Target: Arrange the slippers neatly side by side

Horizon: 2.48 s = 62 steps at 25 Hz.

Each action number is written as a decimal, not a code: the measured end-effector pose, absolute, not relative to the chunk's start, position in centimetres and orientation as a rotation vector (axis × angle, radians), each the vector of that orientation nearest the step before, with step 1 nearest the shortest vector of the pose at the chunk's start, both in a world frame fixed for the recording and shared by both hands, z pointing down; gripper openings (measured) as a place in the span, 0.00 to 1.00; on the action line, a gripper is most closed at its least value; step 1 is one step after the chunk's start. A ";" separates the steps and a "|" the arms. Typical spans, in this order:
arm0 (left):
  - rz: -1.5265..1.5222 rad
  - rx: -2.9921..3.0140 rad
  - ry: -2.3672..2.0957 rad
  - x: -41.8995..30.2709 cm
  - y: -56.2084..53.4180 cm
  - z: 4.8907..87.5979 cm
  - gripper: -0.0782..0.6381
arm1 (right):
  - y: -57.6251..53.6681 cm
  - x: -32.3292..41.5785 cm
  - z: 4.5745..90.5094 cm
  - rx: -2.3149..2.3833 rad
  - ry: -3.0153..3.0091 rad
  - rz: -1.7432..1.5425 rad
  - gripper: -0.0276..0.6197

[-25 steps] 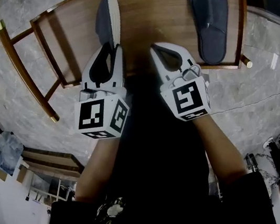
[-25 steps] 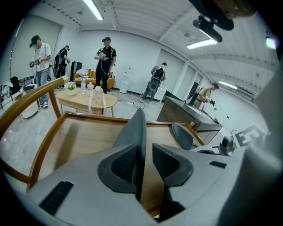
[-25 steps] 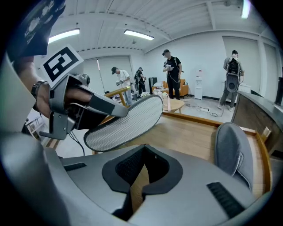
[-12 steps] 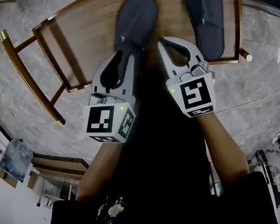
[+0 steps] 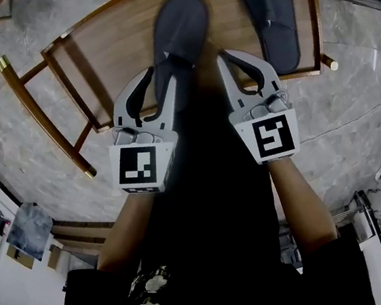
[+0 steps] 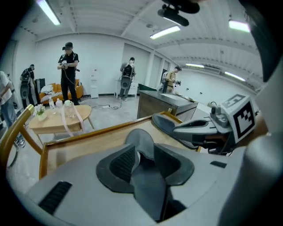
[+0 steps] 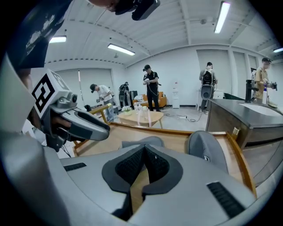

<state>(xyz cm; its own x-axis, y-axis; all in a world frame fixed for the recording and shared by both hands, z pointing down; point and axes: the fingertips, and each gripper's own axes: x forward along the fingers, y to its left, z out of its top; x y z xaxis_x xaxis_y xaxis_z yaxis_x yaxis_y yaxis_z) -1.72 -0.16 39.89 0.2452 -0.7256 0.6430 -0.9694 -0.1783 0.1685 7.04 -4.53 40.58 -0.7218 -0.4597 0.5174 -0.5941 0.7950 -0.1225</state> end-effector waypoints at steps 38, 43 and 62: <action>0.372 1.618 -1.777 -6.0 -4.2 42.9 0.14 | -9.7 8.5 39.2 0.585 -2.594 0.347 0.04; 0.348 1.615 -1.764 -6.2 -3.5 44.0 0.14 | -9.7 8.0 39.2 0.673 -2.595 0.357 0.04; 0.306 1.683 -1.701 -6.3 -2.5 44.5 0.27 | -14.5 13.4 42.1 0.965 -2.408 0.208 0.29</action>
<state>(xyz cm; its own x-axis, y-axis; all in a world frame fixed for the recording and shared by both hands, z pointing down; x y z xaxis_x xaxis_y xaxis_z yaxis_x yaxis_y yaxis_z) -6.30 -2.45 44.47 0.1043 -0.7741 0.6244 -0.9432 0.1222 0.3090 13.41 -14.46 42.10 -0.6024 -0.5966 0.5302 -0.6788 0.7324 0.0529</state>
